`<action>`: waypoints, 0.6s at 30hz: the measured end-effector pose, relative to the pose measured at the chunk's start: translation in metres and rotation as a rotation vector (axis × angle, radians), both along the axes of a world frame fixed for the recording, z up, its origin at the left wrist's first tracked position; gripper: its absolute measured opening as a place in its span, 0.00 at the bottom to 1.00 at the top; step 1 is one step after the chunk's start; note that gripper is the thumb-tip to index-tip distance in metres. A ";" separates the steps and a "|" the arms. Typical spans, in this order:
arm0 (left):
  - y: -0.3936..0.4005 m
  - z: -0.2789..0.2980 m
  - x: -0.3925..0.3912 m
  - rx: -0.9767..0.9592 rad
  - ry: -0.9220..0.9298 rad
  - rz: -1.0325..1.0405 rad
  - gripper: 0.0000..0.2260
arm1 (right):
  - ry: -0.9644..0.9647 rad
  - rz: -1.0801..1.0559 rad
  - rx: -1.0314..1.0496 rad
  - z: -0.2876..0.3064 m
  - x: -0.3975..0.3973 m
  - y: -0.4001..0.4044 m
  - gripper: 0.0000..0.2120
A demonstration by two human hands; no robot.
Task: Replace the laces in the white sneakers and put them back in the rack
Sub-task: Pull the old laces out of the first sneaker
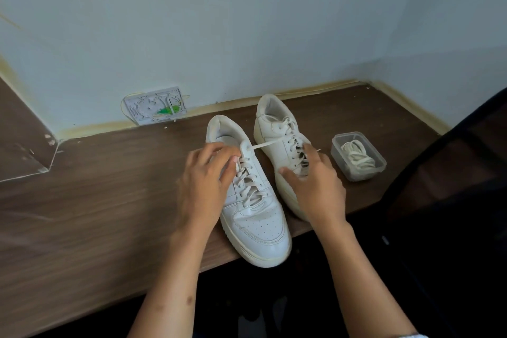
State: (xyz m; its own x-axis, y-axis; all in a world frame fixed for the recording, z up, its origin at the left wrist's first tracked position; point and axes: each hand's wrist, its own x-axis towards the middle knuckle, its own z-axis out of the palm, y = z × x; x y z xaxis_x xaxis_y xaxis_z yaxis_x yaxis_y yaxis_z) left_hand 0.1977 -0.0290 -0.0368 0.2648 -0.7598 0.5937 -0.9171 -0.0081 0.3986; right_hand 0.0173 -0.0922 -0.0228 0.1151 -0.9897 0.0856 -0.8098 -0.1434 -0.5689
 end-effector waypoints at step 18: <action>0.007 -0.005 0.037 0.124 0.462 -0.363 0.05 | 0.129 0.420 -0.095 -0.031 0.041 0.062 0.45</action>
